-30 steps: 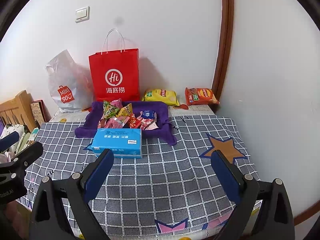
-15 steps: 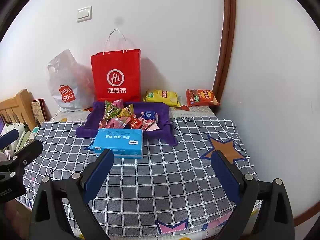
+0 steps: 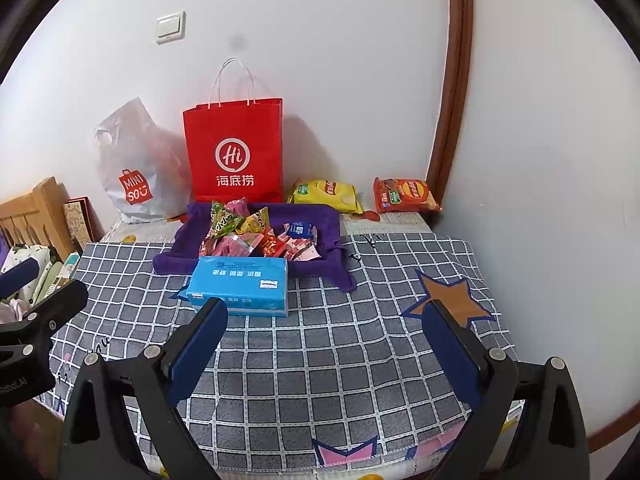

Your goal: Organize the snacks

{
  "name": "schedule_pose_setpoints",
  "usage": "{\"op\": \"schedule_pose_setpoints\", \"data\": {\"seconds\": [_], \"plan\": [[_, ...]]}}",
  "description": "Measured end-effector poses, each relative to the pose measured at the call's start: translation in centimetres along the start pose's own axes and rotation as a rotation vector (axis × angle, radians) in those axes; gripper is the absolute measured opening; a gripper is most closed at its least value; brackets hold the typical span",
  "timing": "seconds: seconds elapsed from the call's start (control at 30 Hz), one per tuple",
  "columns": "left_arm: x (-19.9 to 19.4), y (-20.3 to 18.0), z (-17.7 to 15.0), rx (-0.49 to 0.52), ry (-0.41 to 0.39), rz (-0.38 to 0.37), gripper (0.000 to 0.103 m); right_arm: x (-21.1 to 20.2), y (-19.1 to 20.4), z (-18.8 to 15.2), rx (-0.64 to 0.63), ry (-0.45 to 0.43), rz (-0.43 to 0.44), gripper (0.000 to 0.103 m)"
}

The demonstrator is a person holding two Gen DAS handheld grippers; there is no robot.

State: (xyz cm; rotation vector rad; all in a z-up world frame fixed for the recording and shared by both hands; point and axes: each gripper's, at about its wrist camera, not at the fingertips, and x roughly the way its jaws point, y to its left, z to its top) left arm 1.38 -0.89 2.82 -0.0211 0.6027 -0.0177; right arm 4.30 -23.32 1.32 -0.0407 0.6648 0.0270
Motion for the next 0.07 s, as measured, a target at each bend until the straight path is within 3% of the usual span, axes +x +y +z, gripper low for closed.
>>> {"op": "schedule_pose_setpoints", "data": {"seconds": [0.07], "plan": [[0.04, -0.06, 0.0, 0.005, -0.001, 0.0, 0.1, -0.03, 0.13, -0.07, -0.006, 0.0, 0.002, 0.097]]}}
